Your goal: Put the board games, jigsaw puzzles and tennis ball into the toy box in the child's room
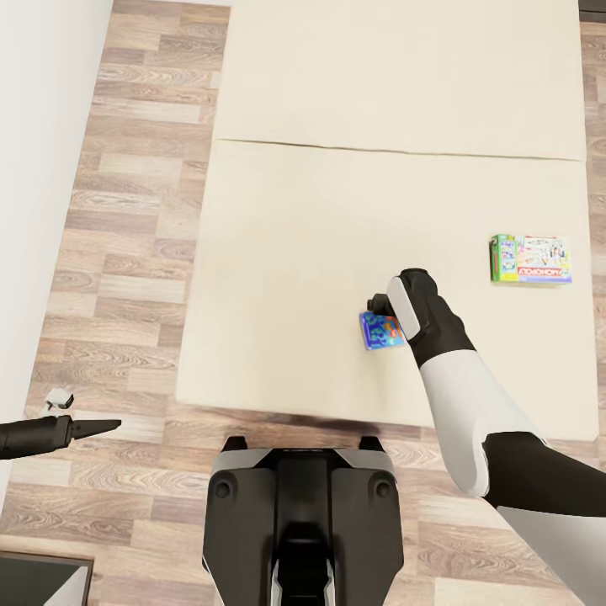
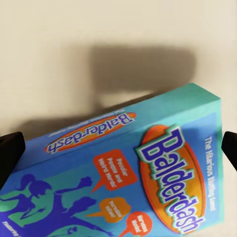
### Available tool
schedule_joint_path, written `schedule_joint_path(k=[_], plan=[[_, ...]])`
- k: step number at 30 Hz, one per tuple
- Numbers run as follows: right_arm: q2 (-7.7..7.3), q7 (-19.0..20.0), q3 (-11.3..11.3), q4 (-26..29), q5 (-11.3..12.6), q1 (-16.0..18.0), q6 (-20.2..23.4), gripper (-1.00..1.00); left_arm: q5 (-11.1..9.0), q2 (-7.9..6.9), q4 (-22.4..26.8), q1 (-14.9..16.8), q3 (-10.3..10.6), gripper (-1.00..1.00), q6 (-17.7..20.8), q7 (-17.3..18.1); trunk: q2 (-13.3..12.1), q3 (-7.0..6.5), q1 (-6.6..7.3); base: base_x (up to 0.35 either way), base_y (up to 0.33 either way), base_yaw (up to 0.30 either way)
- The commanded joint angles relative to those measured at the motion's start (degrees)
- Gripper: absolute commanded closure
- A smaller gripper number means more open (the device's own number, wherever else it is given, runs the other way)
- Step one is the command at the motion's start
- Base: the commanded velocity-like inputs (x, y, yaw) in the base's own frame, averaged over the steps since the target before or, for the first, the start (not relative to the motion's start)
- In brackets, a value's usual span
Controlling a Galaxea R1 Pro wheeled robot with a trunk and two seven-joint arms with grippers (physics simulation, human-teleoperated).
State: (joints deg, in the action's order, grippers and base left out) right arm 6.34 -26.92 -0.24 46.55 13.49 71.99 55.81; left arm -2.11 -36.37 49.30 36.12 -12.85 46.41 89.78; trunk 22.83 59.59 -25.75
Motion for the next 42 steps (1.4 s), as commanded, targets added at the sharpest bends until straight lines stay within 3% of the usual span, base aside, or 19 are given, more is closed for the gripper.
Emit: schedule_joint_path(k=[1,42], plan=[[0.01,-0.5,0.0,0.0,0.6,0.0,0.1,-1.0,0.0,-0.02,0.0,0.0,0.0,-1.0,0.6,0.2,0.1,0.06,-0.03,-0.016,0.0,0.0],[-0.56,-0.6,0.1,-0.1,0.5,0.0,-0.7,-1.0,0.0,0.07,0.0,0.0,0.0,-1.0,0.6,0.2,0.1,0.06,-0.03,-0.041,0.0,0.0]])
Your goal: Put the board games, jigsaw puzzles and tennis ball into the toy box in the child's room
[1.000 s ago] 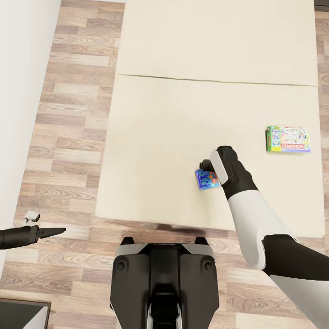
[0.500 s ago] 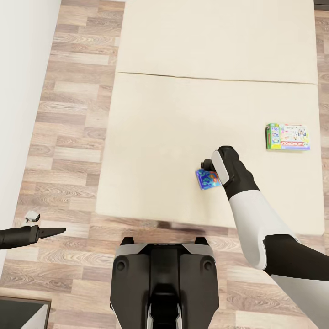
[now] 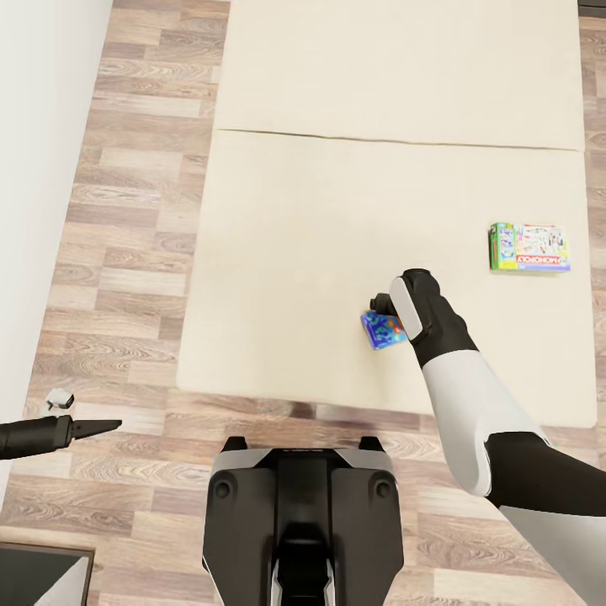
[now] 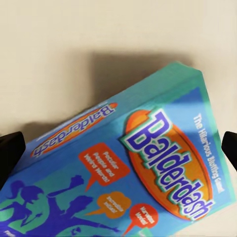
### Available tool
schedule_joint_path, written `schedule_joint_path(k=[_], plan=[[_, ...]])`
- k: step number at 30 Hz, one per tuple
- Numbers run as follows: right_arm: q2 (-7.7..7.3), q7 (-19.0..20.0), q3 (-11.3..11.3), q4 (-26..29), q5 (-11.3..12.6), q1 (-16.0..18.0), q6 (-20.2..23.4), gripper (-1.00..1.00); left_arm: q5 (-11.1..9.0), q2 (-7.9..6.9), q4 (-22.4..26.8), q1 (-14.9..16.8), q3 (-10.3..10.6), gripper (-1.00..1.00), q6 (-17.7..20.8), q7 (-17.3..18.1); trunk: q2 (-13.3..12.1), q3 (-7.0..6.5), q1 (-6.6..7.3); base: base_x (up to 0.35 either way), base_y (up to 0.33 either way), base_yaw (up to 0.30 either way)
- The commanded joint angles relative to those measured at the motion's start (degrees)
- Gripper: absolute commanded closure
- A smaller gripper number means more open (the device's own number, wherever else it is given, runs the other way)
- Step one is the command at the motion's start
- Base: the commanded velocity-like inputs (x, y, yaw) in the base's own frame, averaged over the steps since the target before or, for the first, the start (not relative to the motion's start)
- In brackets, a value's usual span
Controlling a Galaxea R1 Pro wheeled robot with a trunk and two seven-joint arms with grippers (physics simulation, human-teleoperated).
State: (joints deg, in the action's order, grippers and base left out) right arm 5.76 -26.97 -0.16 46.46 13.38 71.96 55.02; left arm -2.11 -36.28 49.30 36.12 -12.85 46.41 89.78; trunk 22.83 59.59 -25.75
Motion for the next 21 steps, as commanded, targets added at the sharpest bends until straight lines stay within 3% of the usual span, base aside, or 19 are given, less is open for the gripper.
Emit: schedule_joint_path(k=[1,21], plan=[[0.02,-0.5,0.0,0.0,0.6,0.0,0.0,-1.0,0.0,-0.02,0.0,0.0,0.0,-1.0,0.6,0.2,0.1,0.06,-0.03,-0.031,0.0,0.0],[-0.05,-0.6,-0.1,-0.1,0.6,0.1,-1.3,-1.0,0.0,0.05,0.0,0.0,0.0,-1.0,0.6,0.2,0.1,0.06,-0.03,-0.003,-0.043,0.0]])
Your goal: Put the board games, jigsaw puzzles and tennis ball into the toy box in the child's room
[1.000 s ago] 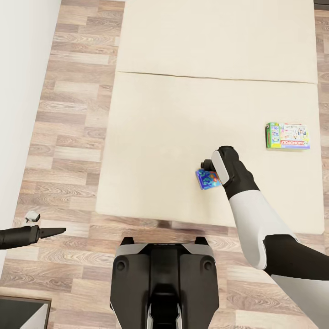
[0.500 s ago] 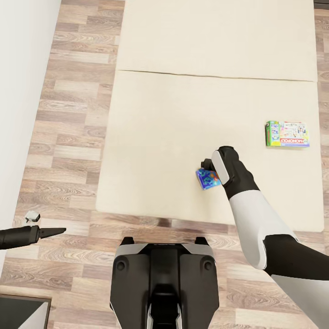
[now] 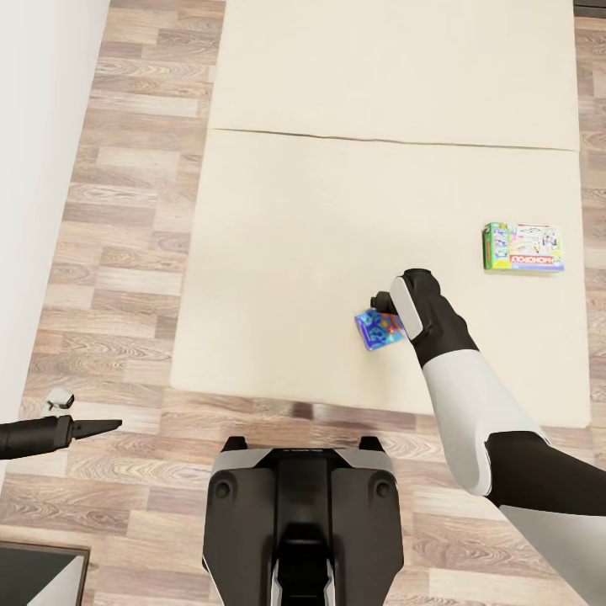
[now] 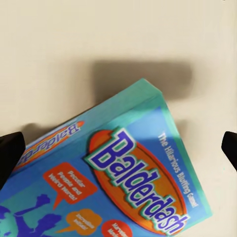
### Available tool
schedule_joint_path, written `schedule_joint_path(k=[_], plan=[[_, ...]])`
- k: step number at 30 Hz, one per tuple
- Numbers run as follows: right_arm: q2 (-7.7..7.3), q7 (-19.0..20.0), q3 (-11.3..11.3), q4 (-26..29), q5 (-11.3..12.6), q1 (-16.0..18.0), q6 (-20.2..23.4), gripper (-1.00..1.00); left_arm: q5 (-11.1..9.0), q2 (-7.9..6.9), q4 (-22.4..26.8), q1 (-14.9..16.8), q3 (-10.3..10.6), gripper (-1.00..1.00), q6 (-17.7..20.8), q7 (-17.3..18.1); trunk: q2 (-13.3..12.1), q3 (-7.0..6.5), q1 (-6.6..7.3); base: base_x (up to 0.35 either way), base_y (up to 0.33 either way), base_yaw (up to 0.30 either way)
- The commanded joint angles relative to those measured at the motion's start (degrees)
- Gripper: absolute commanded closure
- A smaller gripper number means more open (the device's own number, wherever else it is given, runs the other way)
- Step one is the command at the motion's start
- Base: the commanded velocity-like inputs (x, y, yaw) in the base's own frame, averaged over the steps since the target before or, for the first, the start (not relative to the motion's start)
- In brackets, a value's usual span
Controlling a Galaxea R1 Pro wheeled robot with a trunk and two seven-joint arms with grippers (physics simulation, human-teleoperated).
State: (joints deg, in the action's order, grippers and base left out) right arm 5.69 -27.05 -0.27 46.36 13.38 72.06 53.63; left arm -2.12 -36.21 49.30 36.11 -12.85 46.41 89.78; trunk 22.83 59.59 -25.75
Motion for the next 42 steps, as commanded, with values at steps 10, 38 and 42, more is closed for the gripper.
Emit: schedule_joint_path(k=[10,38,42], plan=[[-0.04,-0.5,0.0,0.0,0.6,0.1,0.1,-1.0,0.0,-0.01,0.0,0.0,0.1,-1.0,0.6,0.2,0.1,0.06,-0.04,0.0,-0.039,0.0],[-0.12,-0.5,0.0,-1.1,0.6,0.1,-0.7,-1.0,0.0,0.08,0.0,0.0,0.1,-1.0,0.6,0.2,0.1,0.06,-0.04,0.0,-0.058,0.0],[-0.04,-0.5,0.0,-1.1,0.6,0.1,-0.6,-1.0,0.0,0.08,0.0,0.0,0.1,-1.0,0.6,0.2,0.1,0.06,-0.04,-0.029,-0.013,0.0]])
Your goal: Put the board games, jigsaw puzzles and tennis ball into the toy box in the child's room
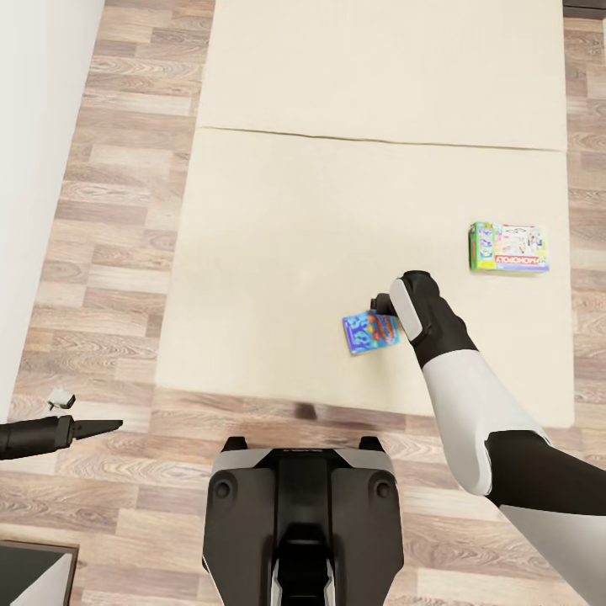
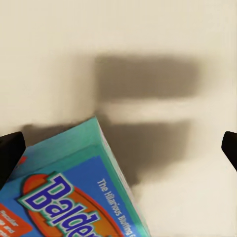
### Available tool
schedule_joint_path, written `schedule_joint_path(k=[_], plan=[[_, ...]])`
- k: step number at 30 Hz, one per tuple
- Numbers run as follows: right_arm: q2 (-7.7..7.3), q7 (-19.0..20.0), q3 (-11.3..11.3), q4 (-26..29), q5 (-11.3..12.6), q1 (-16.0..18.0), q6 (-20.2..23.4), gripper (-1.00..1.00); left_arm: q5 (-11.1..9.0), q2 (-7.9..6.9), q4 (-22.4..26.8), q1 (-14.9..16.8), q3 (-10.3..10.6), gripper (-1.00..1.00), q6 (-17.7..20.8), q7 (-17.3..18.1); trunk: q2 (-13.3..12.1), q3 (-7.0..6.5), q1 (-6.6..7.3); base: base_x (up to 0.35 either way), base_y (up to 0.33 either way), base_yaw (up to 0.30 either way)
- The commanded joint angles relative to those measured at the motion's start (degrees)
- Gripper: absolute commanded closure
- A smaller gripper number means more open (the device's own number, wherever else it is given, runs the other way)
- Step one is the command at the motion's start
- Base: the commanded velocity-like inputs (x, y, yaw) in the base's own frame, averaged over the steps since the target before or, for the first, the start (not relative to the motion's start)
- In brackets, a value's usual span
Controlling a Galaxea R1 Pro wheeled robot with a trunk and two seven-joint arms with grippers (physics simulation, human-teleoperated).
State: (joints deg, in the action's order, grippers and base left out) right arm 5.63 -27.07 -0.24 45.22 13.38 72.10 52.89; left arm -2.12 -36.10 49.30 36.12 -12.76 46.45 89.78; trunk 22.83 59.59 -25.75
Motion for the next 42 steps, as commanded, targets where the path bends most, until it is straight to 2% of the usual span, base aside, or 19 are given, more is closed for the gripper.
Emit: schedule_joint_path(k=[1,34,42], plan=[[0.04,-0.5,0.0,0.0,0.6,0.0,0.1,-1.0,0.0,-0.02,0.0,0.0,0.0,-1.0,0.6,0.2,0.1,0.06,-0.03,-0.093,-0.005,0.0],[0.17,-0.5,0.0,0.0,0.6,0.0,0.1,-1.0,0.0,-0.04,0.0,0.0,0.0,-1.0,0.6,0.2,0.1,0.06,-0.03,-0.034,0.024,0.0],[0.17,-0.5,0.1,0.0,0.6,0.0,0.1,-1.0,0.0,-0.02,0.0,0.0,0.0,-1.0,0.6,0.2,0.1,0.06,-0.03,-0.008,-0.17,0.0]])
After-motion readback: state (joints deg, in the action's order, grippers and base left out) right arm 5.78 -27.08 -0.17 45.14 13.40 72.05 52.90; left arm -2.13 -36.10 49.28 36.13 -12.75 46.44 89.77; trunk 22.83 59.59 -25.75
